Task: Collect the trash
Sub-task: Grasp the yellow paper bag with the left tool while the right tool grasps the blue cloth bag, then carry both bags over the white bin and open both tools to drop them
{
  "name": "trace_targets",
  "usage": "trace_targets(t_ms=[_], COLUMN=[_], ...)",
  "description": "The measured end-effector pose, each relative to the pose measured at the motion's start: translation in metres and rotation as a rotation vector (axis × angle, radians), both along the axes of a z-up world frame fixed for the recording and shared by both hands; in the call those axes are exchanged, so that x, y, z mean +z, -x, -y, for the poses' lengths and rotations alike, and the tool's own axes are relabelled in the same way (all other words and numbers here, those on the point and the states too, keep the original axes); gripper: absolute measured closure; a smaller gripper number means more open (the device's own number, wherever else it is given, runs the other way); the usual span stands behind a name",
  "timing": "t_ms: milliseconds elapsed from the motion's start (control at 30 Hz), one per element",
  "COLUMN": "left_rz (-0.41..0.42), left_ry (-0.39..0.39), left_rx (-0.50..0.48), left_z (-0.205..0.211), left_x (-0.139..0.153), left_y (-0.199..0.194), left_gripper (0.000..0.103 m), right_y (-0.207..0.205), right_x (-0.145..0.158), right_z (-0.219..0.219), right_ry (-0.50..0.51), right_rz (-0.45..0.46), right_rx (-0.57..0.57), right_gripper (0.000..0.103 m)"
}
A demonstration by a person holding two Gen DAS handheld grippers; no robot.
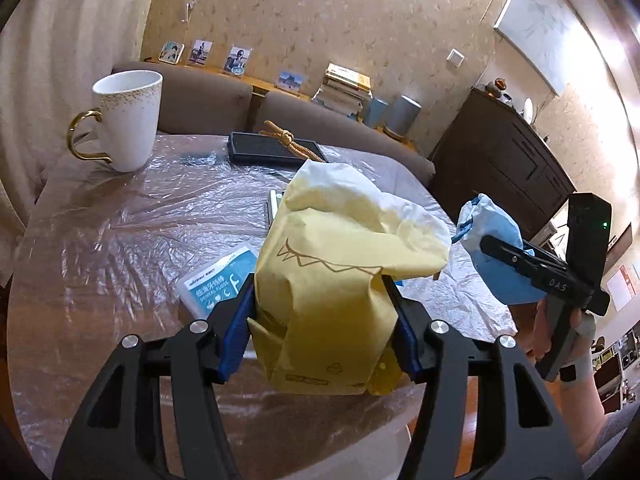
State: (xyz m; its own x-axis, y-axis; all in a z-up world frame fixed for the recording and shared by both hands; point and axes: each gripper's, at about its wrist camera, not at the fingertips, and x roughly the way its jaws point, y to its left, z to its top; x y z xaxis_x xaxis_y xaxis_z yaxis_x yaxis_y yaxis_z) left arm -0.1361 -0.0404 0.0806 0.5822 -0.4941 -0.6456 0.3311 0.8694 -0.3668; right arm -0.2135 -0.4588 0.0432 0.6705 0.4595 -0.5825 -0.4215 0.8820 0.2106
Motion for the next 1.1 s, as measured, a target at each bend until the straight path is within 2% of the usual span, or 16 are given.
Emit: trace_targets(t_ms=[200, 367, 667, 867, 967, 1100], left_rz=[0.037, 0.048, -0.003, -0.038, -0.056, -0.068], left_ry=[0.032, 0.025, -0.004, -0.031, -0.024, -0.058], left_rx=[-0.012, -0.036, -0.102, -0.151, -0.161, -0.156], left_z=[-0.014, -0.024, -0.031, -0.025, -0.022, -0.014], left_x=[0.012, 0.017, 0.001, -0.011, -0.017, -0.028], left_y=[0.030, 0.054, 0.092, 0.109, 0.112, 0.121], left_gripper=[0.043, 0.043, 0.043, 0.043, 0.043, 0.043], right_y=[0.035, 0.063, 0.094, 0.106, 0.110, 0.117], right_x=[0.014, 0.015, -0.005, -0.021, -0.029, -0.041], right_z=[-0.008, -0.021, -0.034, -0.040, -0.042, -0.045], right_ry=[-0.086, -0.065, -0.079, -0.060, -0.039, -0.008], right_rz=[-0.004, -0.021, -0.116, -0.177, -0.192, -0.211], right_rx=[0.082, 0.141, 0.169, 0.170, 0.167, 0.189], right_gripper=[0.043, 0.042, 0.042, 0.042, 0.042, 0.042])
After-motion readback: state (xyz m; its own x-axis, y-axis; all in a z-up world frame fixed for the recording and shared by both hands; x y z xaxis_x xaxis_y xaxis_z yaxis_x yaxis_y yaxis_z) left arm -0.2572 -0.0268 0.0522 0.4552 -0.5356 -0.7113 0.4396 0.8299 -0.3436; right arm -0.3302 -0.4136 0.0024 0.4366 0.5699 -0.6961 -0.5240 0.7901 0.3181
